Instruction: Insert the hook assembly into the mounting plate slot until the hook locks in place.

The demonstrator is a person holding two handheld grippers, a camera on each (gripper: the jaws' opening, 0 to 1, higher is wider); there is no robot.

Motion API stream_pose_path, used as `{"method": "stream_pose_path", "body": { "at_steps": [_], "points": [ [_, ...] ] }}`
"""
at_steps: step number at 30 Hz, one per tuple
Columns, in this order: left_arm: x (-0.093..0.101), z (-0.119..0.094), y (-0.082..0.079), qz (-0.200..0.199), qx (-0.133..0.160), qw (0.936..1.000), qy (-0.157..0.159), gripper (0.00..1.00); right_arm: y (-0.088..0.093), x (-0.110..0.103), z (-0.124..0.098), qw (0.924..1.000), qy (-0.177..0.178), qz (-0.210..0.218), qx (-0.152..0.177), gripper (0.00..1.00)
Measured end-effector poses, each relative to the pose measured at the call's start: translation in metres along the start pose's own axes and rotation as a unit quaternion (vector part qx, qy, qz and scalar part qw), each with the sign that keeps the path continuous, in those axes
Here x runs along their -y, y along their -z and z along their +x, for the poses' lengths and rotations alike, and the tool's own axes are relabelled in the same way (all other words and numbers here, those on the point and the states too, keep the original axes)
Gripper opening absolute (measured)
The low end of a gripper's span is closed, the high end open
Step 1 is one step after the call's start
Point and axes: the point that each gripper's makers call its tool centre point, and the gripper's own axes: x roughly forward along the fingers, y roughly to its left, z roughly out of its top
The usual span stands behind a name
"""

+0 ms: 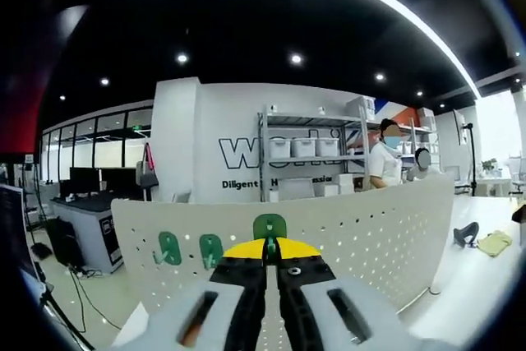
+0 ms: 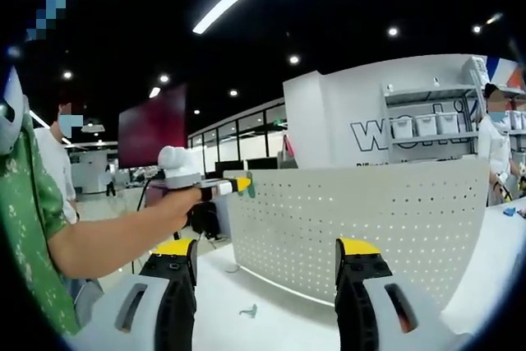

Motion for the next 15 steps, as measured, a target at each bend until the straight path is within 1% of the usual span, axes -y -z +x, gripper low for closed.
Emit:
{"method": "stream_pose_path", "body": {
  "at_steps": [3, 5, 8, 11, 15],
  "points": [
    [-0.001, 0.005, 0.002, 0.004, 0.005, 1.0, -0.007, 0.03, 0.0, 0.002, 0.001, 1.0, 0.001, 0.001, 0.0, 0.7],
    [-0.001, 0.009, 0.006, 0.007, 0.003, 0.9999, -0.009, 0.03, -0.001, 0.004, 0.001, 1.0, 0.002, 0.001, 0.0, 0.7],
    [-0.002, 0.014, 0.011, 0.01, 0.0, 0.9999, -0.012, 0.03, -0.005, 0.008, 0.0, 1.0, 0.005, -0.002, 0.003, 0.7],
    [0.0, 0.019, 0.01, 0.027, 0.003, 0.9996, -0.013, 0.03, -0.009, 0.009, -0.001, 0.9999, 0.006, -0.008, 0.006, 0.7],
    [-0.001, 0.026, 0.013, 0.024, -0.002, 0.9996, -0.013, 0.03, -0.016, 0.007, -0.002, 0.9998, 0.006, -0.016, 0.01, 0.7]
  ]
}}
